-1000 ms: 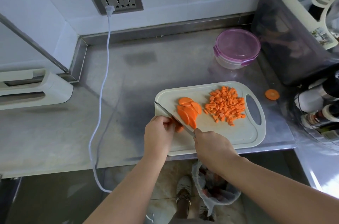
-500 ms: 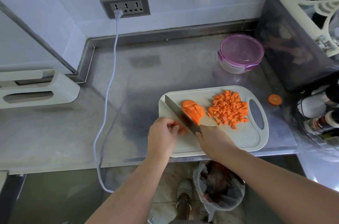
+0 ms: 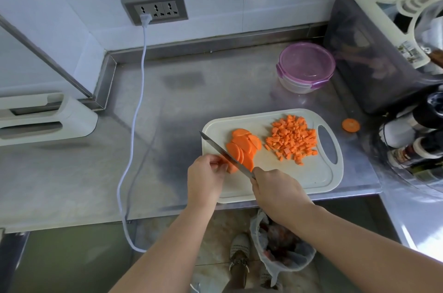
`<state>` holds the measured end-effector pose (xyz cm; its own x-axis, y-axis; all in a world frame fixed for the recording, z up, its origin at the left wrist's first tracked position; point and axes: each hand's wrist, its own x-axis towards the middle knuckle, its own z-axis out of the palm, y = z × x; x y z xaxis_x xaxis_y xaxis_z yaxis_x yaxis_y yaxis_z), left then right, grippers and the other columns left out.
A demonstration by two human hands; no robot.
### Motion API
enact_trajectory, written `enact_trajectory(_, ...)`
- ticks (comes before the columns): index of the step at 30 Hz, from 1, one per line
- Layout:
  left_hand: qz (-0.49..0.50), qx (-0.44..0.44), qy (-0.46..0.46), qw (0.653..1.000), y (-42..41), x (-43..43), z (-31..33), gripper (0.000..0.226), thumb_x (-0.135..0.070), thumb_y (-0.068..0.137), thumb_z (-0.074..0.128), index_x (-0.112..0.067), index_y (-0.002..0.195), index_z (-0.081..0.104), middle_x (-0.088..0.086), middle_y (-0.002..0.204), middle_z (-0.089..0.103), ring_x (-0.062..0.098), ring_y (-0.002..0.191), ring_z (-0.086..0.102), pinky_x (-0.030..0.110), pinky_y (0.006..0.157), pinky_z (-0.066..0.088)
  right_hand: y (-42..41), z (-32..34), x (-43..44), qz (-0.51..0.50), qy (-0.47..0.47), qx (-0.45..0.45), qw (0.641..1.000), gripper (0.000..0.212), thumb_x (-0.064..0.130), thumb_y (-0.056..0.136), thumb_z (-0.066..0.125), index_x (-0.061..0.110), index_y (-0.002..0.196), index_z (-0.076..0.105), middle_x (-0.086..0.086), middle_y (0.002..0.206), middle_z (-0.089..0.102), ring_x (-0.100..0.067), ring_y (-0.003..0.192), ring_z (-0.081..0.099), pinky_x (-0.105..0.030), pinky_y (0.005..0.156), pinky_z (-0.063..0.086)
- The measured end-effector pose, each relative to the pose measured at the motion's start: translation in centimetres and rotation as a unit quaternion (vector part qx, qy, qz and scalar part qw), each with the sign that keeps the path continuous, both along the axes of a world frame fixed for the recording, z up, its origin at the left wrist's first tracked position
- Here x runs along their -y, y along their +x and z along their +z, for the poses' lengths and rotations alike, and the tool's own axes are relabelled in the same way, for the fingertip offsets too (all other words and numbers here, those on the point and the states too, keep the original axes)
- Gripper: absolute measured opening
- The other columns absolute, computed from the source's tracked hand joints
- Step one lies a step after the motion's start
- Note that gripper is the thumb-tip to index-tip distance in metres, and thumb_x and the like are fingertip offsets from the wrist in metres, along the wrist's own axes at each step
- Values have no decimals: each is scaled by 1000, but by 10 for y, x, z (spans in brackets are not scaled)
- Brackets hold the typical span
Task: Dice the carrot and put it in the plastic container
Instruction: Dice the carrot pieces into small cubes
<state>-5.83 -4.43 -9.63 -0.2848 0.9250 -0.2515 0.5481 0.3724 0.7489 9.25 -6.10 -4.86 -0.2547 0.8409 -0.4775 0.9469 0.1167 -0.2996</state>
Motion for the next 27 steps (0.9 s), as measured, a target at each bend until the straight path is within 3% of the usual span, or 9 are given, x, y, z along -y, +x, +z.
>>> enact_trajectory(2, 2, 1, -2, 1000, 0, 0, 1, 11, -13, 85, 68, -23, 82, 67, -7, 85, 69, 7, 82, 62, 7, 68, 39, 0, -1, 0, 4, 0, 9, 1000, 15, 18, 102, 35, 14, 112, 46, 3, 71, 39, -23, 70, 50, -33, 59, 40)
enact_trajectory(6, 3, 5, 3, 1000, 0, -1, -1, 8, -12, 84, 68, -20, 83, 68, -8, 83, 67, 9, 83, 63, 15, 74, 43, 0, -4, -1, 13, -1, 20, 1000, 16, 17, 101, 37, 14, 115, 45, 3, 72, 40, -21, 69, 51, -31, 56, 41)
enact_trajectory(12, -3, -7, 6, 1000, -2, -2, -3, 5, -13, 85, 68, -15, 88, 71, -7, 83, 69, 7, 81, 63, 3, 65, 38, 0, -5, -1, 35, 11, 32, 999, 16, 15, 101, 38, 14, 116, 44, 3, 71, 40, -21, 65, 48, -26, 45, 30)
enact_trajectory(17, -3, 9, 0, 1000, 0, -1, 2, 9, -8, 83, 67, -15, 86, 70, -10, 78, 66, 7, 80, 63, 5, 65, 40, 0, -2, -1, 45, 9, 50, 998, 22, 11, 98, 39, 13, 120, 42, 1, 75, 43, -23, 68, 48, -33, 57, 38)
enact_trajectory(20, -6, 23, -5, 1000, 0, 0, 4, 11, -6, 83, 66, -17, 85, 68, -8, 79, 67, 8, 81, 64, 5, 66, 40, -2, -4, 0, 43, 7, 56, 997, 26, 10, 97, 41, 13, 123, 41, 2, 71, 38, -22, 68, 48, -32, 55, 37)
enact_trajectory(23, -7, 21, -9, 1000, 0, -1, 5, 16, -5, 84, 65, -21, 81, 64, -14, 75, 63, 8, 79, 62, 6, 65, 41, -4, -3, 1, 44, -9, 54, 998, 30, 7, 95, 41, 11, 124, 40, -2, 79, 46, -22, 69, 47, -33, 57, 36)
enact_trajectory(27, -12, 17, -7, 1000, -1, -2, 5, 17, -8, 83, 67, -23, 78, 64, -9, 77, 67, 12, 82, 66, 23, 76, 51, -5, -5, -3, 41, -23, 56, 997, 34, 7, 95, 42, 11, 129, 39, -1, 78, 44, -21, 71, 50, -33, 57, 40)
